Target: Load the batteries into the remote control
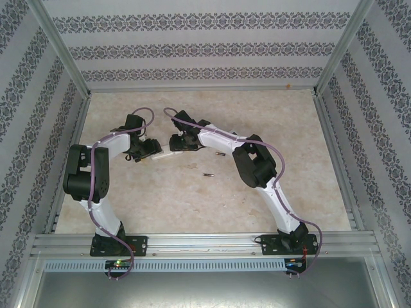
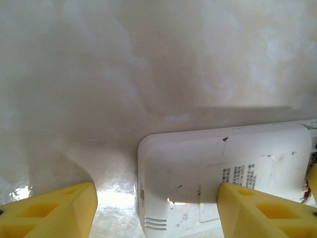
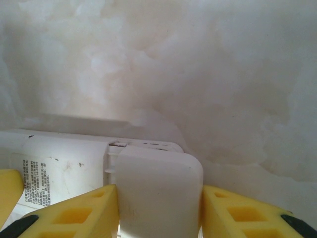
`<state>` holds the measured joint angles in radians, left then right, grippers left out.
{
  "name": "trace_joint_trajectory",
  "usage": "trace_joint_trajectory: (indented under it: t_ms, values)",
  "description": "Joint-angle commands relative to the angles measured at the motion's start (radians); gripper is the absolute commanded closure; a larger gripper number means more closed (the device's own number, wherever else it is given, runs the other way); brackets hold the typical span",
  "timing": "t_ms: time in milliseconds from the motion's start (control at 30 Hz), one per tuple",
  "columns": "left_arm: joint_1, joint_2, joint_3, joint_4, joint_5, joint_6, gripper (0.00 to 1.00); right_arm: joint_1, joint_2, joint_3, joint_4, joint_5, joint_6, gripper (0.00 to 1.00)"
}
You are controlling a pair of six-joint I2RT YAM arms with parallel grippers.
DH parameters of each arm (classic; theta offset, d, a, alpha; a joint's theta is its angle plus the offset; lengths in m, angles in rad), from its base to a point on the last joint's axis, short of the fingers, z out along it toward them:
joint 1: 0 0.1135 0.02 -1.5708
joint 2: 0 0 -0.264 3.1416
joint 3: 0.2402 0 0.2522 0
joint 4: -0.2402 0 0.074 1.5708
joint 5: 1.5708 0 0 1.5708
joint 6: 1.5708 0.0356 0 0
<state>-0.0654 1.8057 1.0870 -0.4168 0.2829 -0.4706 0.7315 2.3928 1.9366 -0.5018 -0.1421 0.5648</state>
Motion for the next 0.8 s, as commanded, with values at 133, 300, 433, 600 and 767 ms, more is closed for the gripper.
trace_joint_trajectory:
  t_ms: [133, 300, 433, 600, 767]
  values:
    - [-0.004, 0.02, 0.005, 0.036, 0.007, 0.027, 0.34, 0.011, -0.026, 0.043, -0.072, 0.036, -0.041, 0.57]
    - [-0.005, 0.02, 0.006, 0.037, 0.007, 0.028, 0.34, 0.007, -0.027, 0.066, -0.09, 0.013, -0.024, 0.58]
    - [-0.004, 0.022, 0.009, 0.038, 0.008, 0.027, 0.34, 0.002, -0.013, 0.089, -0.102, -0.011, 0.009, 0.57]
    - [-0.005, 0.023, 0.006, 0.04, 0.009, 0.027, 0.34, 0.001, 0.017, 0.126, -0.119, -0.019, 0.029, 0.57]
    - [-0.004, 0.02, 0.004, 0.039, 0.008, 0.027, 0.34, 0.002, 0.043, 0.148, -0.141, -0.015, 0.035, 0.57]
